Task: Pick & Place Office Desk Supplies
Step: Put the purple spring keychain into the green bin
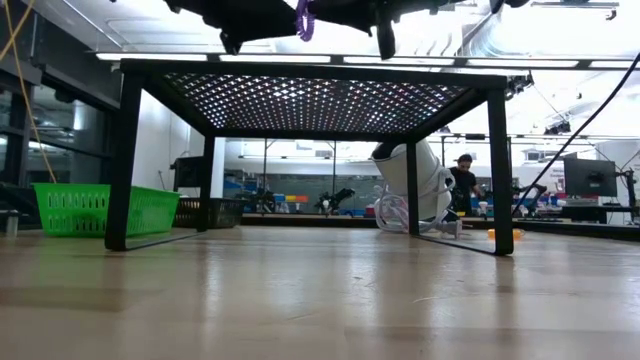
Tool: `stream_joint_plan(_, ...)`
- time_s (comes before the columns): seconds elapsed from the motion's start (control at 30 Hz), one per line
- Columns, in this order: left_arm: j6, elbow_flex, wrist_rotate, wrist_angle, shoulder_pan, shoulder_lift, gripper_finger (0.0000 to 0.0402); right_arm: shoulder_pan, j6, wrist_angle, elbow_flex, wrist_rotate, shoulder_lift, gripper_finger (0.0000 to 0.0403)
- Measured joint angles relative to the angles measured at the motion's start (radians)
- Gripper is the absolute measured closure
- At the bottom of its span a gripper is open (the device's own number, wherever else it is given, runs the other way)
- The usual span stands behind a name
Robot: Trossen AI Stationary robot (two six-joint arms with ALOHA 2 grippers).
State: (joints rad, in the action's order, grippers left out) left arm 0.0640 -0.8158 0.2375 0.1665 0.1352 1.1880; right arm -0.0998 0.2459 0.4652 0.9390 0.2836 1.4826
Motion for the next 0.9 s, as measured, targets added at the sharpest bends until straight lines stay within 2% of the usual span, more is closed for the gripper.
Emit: stream_joint_plan(0.9, -0.041, 0.0, -0.003, 0.138, 0.0, 0.006, 0.0277, 0.004, -0.013, 0.055, -0.001, -0.005, -0.002, 0.0398)
